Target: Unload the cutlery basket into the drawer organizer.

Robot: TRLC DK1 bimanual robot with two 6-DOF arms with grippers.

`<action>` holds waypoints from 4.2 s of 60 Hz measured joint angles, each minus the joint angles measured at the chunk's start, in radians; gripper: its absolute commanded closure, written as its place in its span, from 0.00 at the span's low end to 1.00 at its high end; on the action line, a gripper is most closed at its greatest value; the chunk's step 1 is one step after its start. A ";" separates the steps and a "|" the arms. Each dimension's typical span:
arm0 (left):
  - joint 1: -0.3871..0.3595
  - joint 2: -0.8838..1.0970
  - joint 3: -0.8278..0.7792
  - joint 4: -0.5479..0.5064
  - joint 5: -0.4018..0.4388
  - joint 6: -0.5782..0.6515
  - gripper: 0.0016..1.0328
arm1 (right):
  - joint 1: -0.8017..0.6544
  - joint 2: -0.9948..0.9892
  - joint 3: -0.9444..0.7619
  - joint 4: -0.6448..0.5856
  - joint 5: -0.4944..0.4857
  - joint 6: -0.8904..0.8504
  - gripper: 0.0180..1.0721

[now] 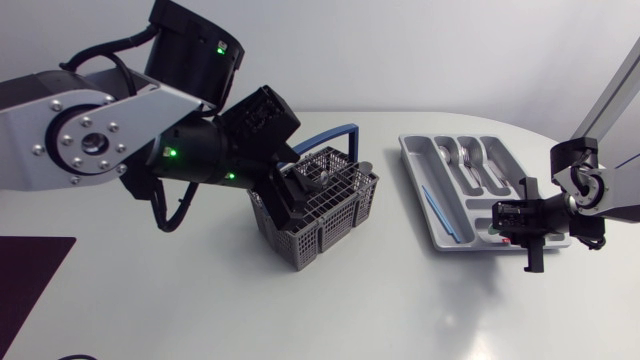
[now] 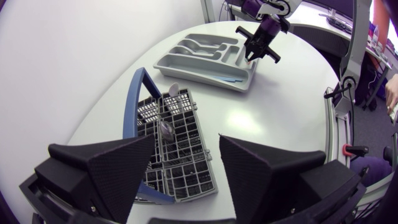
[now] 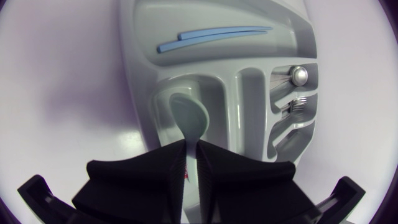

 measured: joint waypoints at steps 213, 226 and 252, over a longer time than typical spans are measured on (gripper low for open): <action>-0.100 0.557 0.621 -0.150 -0.194 0.532 0.84 | 0.387 -0.824 -0.214 -0.152 -0.363 0.806 0.10; -0.119 0.483 0.577 -0.126 -0.236 0.494 0.84 | 0.420 -0.849 -0.214 -0.114 -0.348 0.906 0.10; -0.187 0.410 0.375 0.106 -0.382 0.485 0.84 | 0.496 -0.813 -0.217 -0.031 -0.296 1.012 0.10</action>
